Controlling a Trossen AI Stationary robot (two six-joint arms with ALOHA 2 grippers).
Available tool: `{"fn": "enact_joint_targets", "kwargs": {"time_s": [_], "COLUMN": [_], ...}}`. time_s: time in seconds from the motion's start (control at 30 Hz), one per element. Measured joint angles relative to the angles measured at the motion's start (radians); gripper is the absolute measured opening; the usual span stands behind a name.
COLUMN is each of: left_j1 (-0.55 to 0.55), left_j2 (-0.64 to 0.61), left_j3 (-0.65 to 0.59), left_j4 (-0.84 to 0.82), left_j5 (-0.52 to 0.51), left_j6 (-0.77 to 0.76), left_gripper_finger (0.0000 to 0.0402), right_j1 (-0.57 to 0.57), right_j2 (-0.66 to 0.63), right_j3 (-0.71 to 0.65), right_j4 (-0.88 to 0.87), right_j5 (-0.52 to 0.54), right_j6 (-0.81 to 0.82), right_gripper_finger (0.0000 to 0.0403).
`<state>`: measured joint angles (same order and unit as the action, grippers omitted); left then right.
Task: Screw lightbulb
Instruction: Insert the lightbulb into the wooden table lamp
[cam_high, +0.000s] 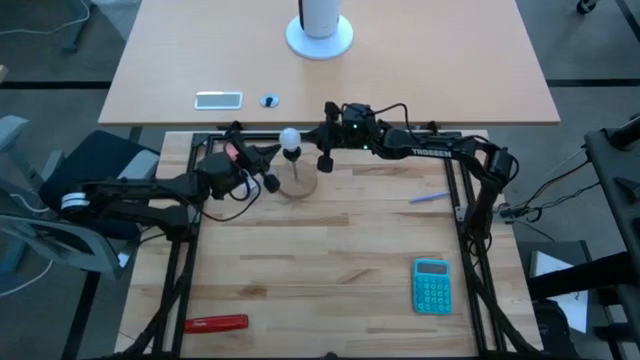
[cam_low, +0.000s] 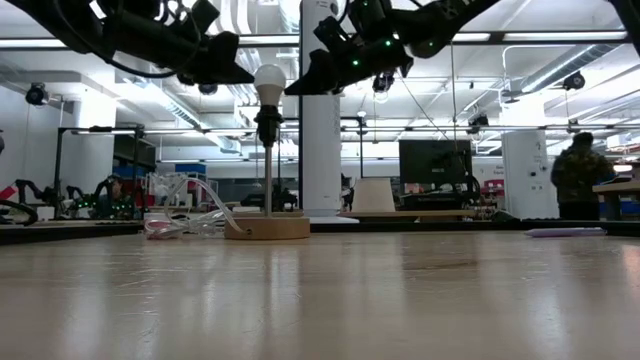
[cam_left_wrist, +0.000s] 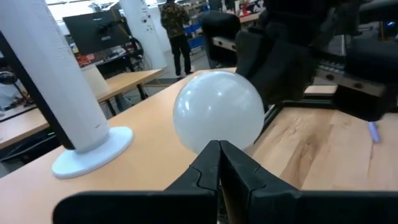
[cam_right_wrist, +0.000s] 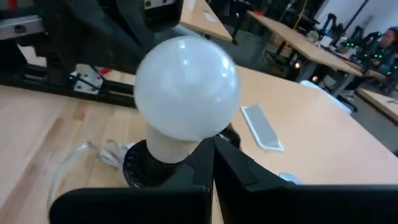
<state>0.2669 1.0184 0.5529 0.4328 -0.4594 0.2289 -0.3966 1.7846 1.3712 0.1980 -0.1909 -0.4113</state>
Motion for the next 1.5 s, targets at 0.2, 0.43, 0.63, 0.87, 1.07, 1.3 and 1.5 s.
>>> {"fn": "enact_joint_targets", "kwargs": {"time_s": [0.2,0.43,0.63,0.87,1.07,1.3,1.5], "left_j1": [0.005,0.007,0.004,0.0,0.0,0.005,0.021], "left_j2": [0.024,0.021,0.014,-0.013,-0.02,-0.008,-0.007], "left_j3": [0.0,0.0,0.0,0.0,0.0,0.0,0.0], "left_j4": [0.003,0.004,0.01,0.008,0.007,0.011,0.01], "left_j5": [-0.007,-0.109,-0.127,-0.088,0.061,0.052,0.039], "left_j6": [-0.004,-0.002,-0.002,-0.002,-0.002,0.0,0.002], "left_gripper_finger": [0.0,0.0,0.0,0.0,0.0,0.0,0.0], "right_j1": [0.003,0.015,0.018,0.015,0.005,0.011,0.023], "right_j2": [0.01,0.01,0.008,-0.003,-0.003,-0.003,-0.003], "right_j3": [-0.001,-0.001,-0.001,-0.001,-0.001,0.0,0.0], "right_j4": [0.01,0.006,-0.018,-0.03,-0.003,-0.005,-0.047], "right_j5": [-0.024,-0.091,-0.079,0.045,0.051,0.013,0.004], "right_j6": [0.018,0.035,0.046,0.025,0.01,-0.007,-0.013], "right_gripper_finger": [0.0002,0.0002,0.0002,0.0002,0.0002,0.0002,0.0002]}}
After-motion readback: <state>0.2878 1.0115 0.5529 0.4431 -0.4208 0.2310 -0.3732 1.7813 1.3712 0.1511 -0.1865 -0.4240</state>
